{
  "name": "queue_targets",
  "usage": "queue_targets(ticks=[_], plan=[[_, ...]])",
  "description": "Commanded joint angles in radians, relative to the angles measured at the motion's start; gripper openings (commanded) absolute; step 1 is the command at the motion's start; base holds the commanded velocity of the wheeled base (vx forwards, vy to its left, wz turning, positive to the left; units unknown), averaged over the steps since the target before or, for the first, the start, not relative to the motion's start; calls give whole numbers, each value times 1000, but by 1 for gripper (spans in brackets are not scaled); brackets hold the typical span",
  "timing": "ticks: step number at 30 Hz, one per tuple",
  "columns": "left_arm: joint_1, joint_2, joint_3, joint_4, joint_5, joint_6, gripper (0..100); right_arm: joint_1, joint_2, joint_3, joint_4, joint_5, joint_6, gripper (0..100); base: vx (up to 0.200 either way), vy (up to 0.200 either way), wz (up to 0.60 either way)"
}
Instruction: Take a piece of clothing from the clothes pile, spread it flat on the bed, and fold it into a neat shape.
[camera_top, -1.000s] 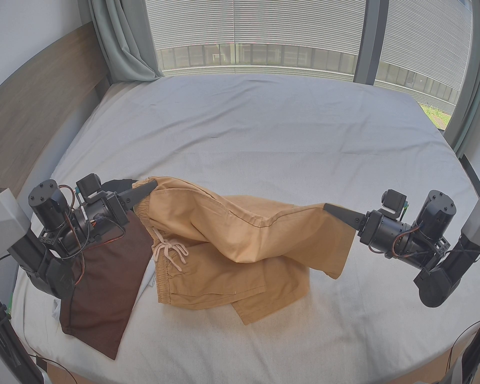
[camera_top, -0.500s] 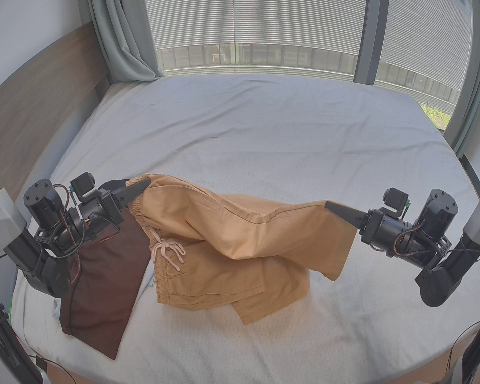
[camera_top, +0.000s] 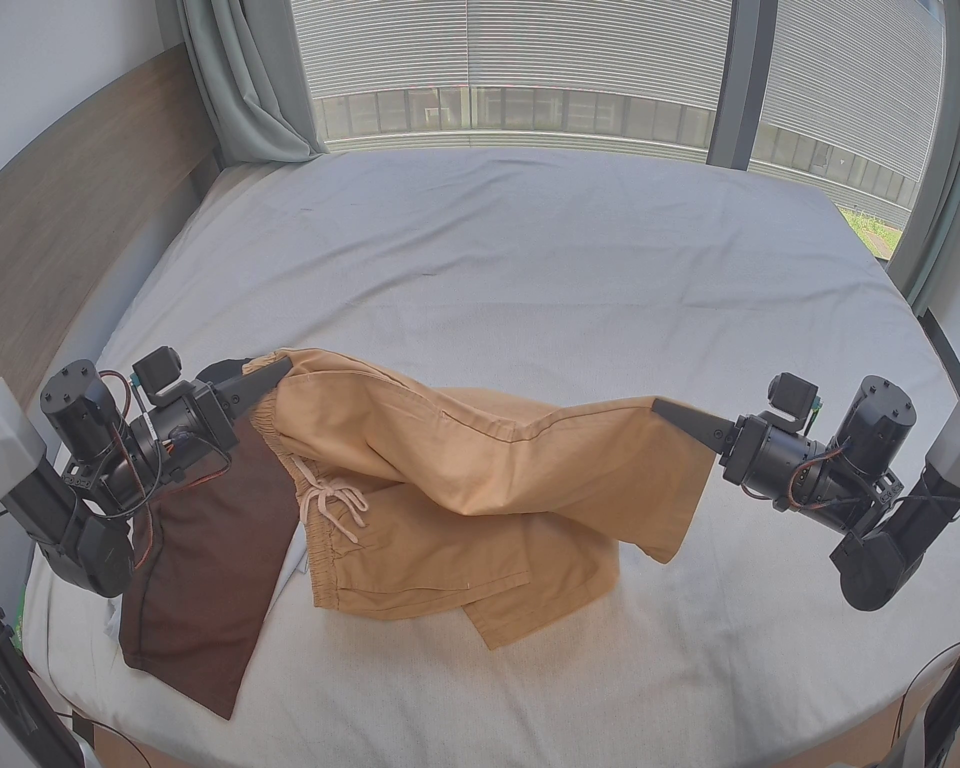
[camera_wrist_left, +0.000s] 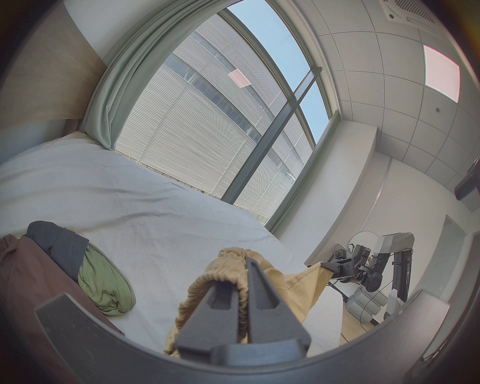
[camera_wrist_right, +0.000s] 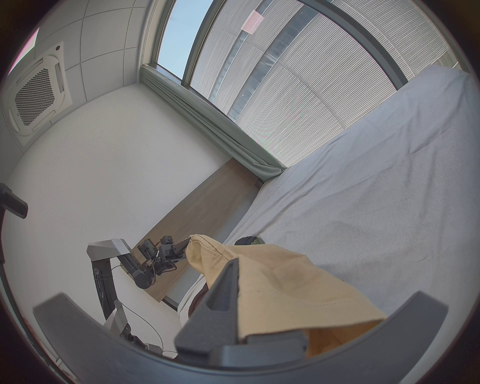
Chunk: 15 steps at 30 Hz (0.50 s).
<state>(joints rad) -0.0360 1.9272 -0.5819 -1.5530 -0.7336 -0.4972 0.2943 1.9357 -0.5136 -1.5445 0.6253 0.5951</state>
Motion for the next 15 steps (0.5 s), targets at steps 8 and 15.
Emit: queue_targets(ticks=[8,15], plan=[[4,-7,-7,1,5,-4,0,-17,-3,-6,0,1,0,0,0,0,0],[8,27,-36,1,10,-11,0,-60,-6,-26,0,1,0,0,0,0,0]])
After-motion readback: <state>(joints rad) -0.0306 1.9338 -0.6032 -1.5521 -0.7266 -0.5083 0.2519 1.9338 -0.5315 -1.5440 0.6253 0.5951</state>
